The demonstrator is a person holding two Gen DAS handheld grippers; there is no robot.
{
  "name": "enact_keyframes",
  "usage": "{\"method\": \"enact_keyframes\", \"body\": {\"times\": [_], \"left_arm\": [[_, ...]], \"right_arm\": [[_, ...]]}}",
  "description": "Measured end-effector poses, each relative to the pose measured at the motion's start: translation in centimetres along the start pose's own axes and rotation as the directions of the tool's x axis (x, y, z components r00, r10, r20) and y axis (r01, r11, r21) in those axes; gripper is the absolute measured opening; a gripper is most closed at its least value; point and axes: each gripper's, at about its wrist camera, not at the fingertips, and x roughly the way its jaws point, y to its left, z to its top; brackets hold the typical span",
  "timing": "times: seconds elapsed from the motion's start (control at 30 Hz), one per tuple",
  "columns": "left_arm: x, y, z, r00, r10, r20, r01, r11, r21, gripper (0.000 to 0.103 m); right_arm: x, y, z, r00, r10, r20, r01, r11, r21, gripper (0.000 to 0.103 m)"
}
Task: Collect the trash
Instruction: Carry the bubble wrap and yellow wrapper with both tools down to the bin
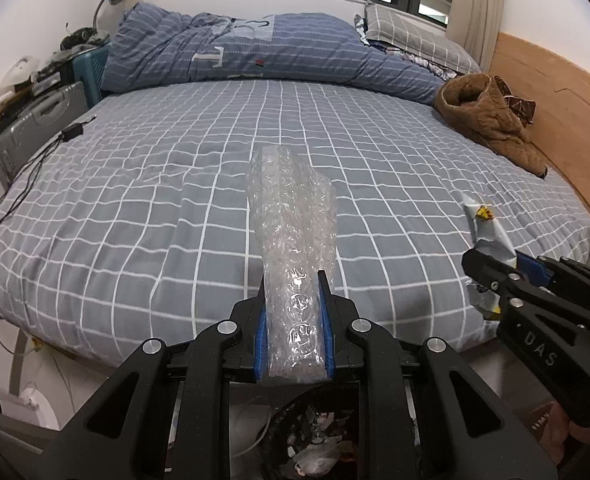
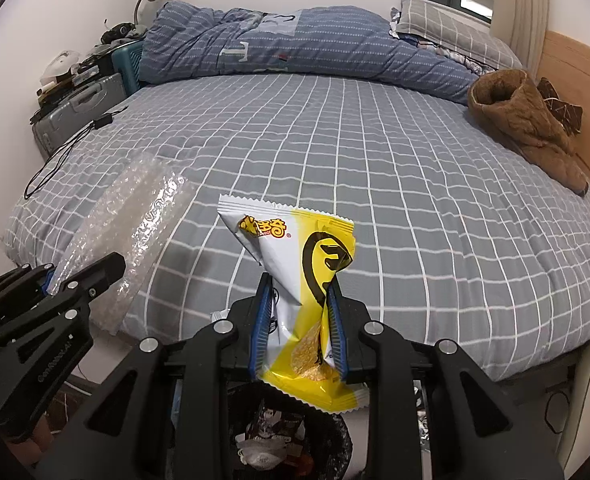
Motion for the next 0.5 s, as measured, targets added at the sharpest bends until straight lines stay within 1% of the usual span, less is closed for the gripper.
{"method": "enact_keyframes", "body": {"times": [0.5], "left_arm": [[-3.3, -1.0, -3.7, 0.999, -0.028, -0.023, 0.028, 1.0, -0.007, 0.02]], "right_arm": [[-3.1, 0.7, -4.1, 1.0, 0.013, -0.017, -0.013, 1.0, -0.01, 0.025]]}}
